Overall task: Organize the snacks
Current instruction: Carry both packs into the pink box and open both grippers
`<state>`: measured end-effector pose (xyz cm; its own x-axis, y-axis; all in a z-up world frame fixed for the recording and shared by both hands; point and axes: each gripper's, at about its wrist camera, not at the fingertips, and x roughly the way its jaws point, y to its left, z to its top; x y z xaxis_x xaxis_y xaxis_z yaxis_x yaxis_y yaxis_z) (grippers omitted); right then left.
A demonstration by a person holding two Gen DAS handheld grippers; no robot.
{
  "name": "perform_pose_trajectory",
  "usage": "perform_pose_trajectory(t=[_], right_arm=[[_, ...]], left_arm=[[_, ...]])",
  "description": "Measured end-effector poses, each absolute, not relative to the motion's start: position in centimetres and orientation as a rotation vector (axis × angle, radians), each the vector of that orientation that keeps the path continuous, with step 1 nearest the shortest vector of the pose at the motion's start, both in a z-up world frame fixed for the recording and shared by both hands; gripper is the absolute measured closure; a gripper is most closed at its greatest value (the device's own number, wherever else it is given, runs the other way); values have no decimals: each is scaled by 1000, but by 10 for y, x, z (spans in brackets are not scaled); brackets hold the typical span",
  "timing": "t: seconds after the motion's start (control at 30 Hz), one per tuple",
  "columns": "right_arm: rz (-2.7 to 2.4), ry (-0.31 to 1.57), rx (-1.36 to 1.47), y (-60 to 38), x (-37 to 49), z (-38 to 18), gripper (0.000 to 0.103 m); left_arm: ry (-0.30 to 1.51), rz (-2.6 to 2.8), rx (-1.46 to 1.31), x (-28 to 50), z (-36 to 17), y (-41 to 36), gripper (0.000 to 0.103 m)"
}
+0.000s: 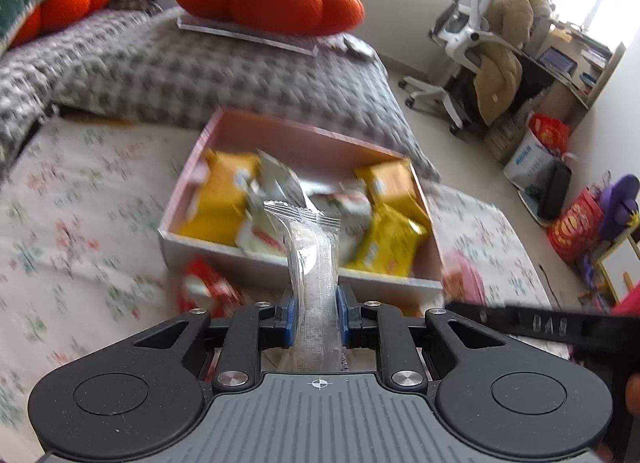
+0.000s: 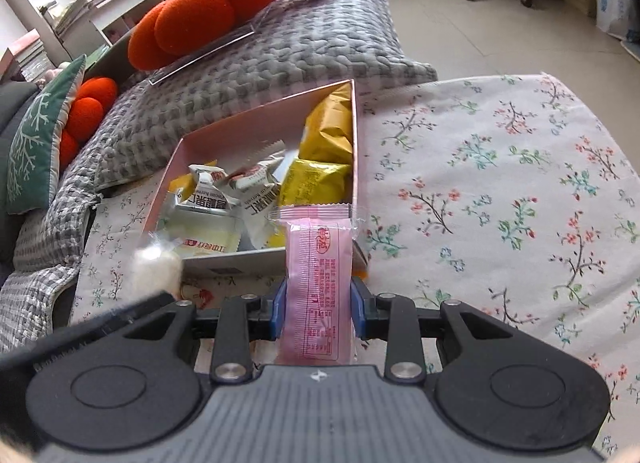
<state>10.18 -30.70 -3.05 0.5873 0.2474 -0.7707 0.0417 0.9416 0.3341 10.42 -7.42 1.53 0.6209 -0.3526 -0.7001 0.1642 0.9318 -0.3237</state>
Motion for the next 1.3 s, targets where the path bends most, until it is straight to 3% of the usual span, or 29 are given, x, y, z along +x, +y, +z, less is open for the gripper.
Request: perform_pose_trajectory(t=[0.7, 1.3], right_arm=[[168, 876, 408, -291, 147, -28, 74], [219, 917, 679, -271, 238, -36, 71]], left_arm=[[739, -275, -189, 198, 27, -38, 85], [882, -348, -315, 270, -10, -53, 82]])
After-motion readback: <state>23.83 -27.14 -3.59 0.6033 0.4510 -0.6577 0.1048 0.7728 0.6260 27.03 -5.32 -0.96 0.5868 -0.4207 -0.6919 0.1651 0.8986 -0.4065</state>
